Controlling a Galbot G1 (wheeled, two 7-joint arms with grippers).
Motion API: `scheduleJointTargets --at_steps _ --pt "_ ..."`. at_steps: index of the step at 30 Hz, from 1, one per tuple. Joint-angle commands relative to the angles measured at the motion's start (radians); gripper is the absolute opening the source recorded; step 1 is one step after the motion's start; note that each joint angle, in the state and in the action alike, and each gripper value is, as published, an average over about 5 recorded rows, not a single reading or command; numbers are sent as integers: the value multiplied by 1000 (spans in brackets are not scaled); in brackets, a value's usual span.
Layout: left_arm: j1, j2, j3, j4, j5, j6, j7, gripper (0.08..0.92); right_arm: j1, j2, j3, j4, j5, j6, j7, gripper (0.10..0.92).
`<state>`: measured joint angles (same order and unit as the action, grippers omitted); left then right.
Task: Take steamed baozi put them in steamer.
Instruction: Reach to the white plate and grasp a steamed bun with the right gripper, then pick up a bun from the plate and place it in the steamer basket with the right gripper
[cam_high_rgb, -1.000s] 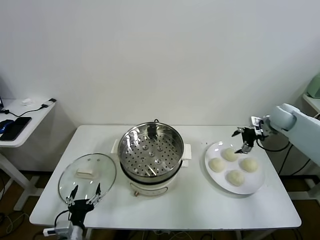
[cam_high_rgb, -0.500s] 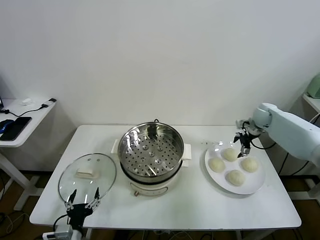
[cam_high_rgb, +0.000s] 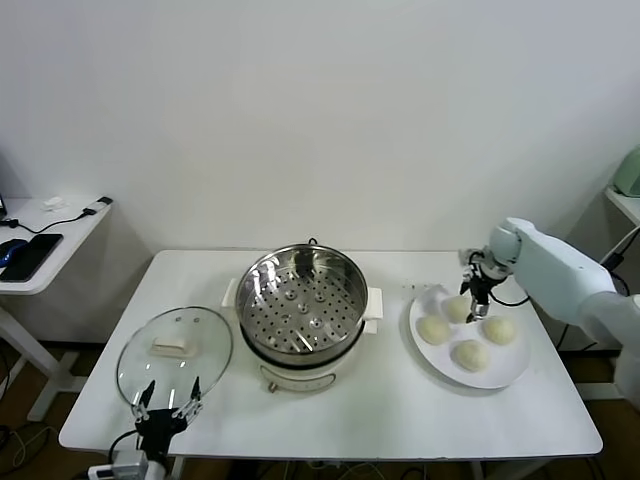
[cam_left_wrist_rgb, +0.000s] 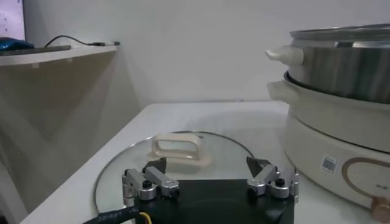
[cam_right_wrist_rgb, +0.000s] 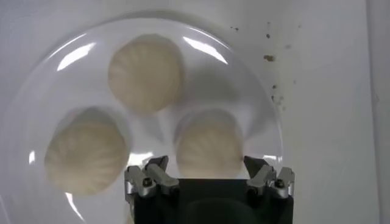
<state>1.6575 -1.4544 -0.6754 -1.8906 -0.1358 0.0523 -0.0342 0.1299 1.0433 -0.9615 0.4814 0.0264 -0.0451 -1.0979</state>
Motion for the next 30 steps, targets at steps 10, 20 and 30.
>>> scheduleJointTargets --at_steps 10,20,30 --pt "8 -2 1 -8 6 -2 -1 823 3 19 41 -32 -18 10 -15 644" --pt "13 -1 7 -36 9 2 -1 823 359 -140 -362 372 311 -47 -23 620" --pt "10 -3 29 -54 15 8 -1 823 848 -3 -624 811 552 69 -40 619"
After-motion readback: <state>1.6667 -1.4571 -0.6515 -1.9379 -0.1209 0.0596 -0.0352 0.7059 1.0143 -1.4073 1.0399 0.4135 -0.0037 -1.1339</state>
